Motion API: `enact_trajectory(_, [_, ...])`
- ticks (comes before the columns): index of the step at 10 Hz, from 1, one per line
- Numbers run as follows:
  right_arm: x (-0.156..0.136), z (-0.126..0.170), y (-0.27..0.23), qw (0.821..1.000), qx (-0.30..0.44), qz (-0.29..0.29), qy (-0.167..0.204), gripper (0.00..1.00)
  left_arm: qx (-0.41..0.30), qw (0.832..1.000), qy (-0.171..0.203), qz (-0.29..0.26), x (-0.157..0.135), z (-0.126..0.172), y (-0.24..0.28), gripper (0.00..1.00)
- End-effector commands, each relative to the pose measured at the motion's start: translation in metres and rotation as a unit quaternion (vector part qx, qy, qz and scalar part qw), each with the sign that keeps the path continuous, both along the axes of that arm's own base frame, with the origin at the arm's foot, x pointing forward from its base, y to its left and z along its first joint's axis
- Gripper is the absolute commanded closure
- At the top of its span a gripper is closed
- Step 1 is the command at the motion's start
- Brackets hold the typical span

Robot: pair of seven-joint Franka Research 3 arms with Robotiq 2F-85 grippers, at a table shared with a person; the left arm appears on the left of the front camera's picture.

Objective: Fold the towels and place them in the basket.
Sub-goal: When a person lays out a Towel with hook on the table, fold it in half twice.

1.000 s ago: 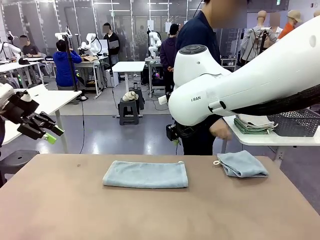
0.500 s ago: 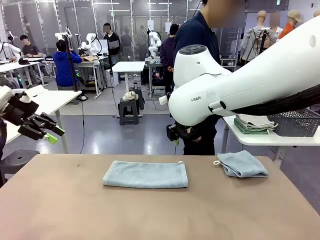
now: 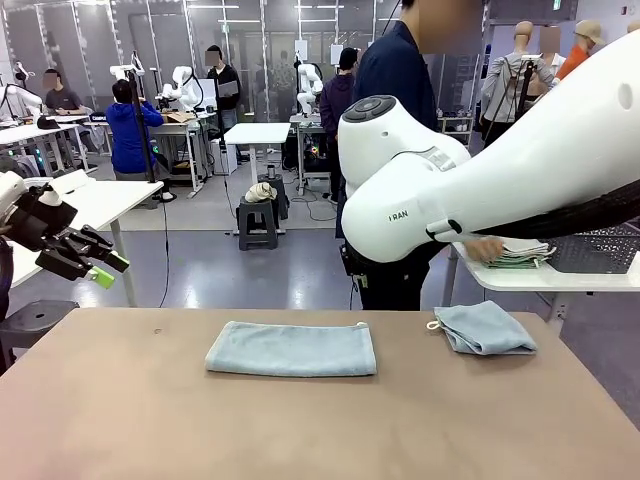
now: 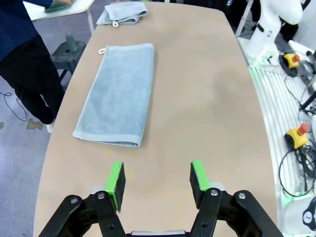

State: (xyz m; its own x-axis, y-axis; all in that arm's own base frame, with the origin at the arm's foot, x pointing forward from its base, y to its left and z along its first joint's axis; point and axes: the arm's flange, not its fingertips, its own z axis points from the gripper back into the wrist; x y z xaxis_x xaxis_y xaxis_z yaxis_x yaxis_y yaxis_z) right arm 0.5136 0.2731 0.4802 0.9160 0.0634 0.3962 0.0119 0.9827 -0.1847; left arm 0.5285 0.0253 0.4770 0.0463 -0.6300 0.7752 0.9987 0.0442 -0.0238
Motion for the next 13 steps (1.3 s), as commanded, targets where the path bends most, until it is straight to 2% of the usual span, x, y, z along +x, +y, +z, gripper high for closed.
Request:
enact_trajectory(1, [-0.001, -0.009, 0.009, 0.998, 0.021, -0.045, -0.028, 0.22, 0.007, 1.0, 0.002, 0.004, -0.001, 0.002, 0.0, 0.32])
enact_trajectory(3, [0.003, -0.011, 0.004, 0.997, 0.054, -0.053, -0.006, 0.22, 0.007, 1.0, 0.002, 0.004, -0.001, 0.002, 0.0, 0.32])
enact_trajectory(4, [0.008, -0.012, 0.003, 0.995, 0.061, -0.068, 0.031, 0.22, 0.007, 1.0, 0.002, 0.004, -0.001, 0.002, 0.0, 0.32])
enact_trajectory(8, [0.025, -0.016, -0.007, 0.989, 0.088, -0.071, 0.095, 0.22, 0.007, 1.0, 0.002, 0.004, -0.001, 0.002, 0.0, 0.32])
enact_trajectory(10, [0.03, -0.016, -0.004, 0.989, 0.063, -0.08, 0.106, 0.22, 0.007, 1.0, 0.002, 0.004, -0.001, 0.002, 0.0, 0.32])
enact_trajectory(11, [0.02, -0.022, -0.006, 0.99, 0.089, -0.077, 0.083, 0.22, 0.007, 1.0, 0.002, 0.004, -0.001, 0.002, 0.0, 0.32])
enact_trajectory(13, [0.02, -0.022, -0.006, 0.99, 0.089, -0.077, 0.083, 0.22, 0.007, 1.0, 0.002, 0.004, -0.001, 0.002, 0.0, 0.32])
